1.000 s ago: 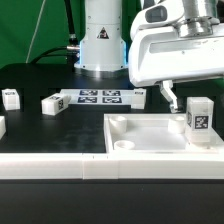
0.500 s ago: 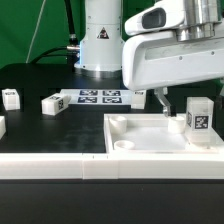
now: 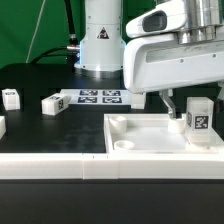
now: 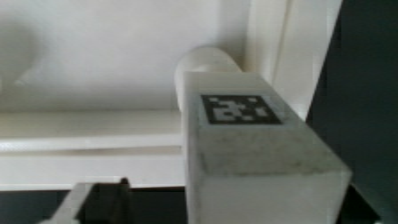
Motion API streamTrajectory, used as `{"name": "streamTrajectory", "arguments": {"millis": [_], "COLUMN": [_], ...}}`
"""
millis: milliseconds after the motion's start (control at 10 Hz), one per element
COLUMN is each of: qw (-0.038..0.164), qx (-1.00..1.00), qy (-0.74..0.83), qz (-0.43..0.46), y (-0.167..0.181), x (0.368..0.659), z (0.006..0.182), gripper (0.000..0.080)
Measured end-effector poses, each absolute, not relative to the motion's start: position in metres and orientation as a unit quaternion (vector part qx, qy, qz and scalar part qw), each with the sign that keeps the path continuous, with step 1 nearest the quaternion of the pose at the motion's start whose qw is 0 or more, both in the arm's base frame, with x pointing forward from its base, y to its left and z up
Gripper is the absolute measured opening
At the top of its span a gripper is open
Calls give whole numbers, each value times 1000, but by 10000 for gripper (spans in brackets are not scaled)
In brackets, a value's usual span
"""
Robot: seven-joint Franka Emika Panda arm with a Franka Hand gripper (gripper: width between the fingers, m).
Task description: Assemble one leg
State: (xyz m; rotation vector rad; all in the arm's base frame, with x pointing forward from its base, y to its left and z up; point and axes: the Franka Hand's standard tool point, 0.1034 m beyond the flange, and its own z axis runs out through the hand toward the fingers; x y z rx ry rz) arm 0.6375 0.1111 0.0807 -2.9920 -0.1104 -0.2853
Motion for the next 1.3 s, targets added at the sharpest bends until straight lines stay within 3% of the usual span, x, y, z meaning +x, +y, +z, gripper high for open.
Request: {"name": "streamTrajectory", "arguments": {"millis": [100, 400, 1300], "qw": [67, 68, 98], "qx": [-993, -993, -902], "qy": [-37, -23, 417], "qz": [-95, -94, -57], "y": [111, 111, 104], "x": [637, 637, 636], "z": [81, 81, 78], "gripper": [291, 291, 292]}}
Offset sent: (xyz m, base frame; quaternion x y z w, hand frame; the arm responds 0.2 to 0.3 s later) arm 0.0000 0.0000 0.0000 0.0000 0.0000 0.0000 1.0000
